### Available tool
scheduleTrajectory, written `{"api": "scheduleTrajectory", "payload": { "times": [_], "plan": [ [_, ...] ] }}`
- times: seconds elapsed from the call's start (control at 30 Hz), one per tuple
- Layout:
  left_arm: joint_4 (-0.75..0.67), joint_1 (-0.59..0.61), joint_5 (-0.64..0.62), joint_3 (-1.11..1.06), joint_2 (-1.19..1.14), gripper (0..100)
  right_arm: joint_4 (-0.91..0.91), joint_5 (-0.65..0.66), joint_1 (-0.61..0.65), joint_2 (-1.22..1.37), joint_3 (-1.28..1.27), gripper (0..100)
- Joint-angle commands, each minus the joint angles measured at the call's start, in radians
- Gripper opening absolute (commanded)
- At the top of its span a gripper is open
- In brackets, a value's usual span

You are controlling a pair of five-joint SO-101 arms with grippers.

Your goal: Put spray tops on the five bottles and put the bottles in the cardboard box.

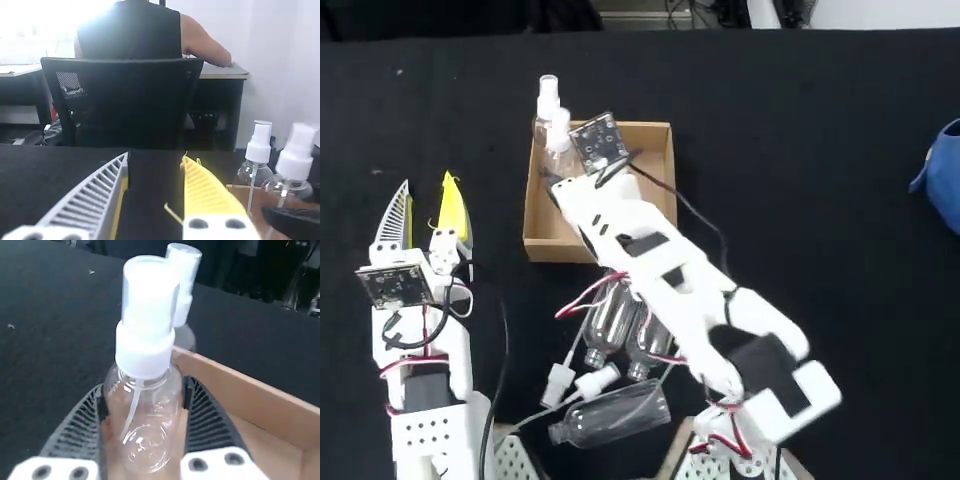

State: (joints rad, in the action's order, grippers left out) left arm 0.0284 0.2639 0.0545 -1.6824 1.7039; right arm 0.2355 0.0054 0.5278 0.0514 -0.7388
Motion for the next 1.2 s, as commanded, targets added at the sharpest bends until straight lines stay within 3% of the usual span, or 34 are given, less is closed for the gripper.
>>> {"api": "scheduleTrajectory", "payload": {
  "times": [0.0,0.4,1.07,1.17],
  "plan": [
    [-0.018,0.01,0.008,-0.024,0.0,3,0.032,0.0,0.021,0.041,0.108,1.0],
    [-0.018,0.01,0.009,-0.024,0.0,3,0.032,0.0,0.023,0.199,0.237,1.1],
    [-0.018,0.01,0.009,-0.024,0.0,3,0.032,0.0,0.043,0.171,0.186,1.4],
    [-0.018,0.01,0.009,-0.024,0.0,3,0.032,0.0,0.061,0.171,0.185,7.4]
  ]
}}
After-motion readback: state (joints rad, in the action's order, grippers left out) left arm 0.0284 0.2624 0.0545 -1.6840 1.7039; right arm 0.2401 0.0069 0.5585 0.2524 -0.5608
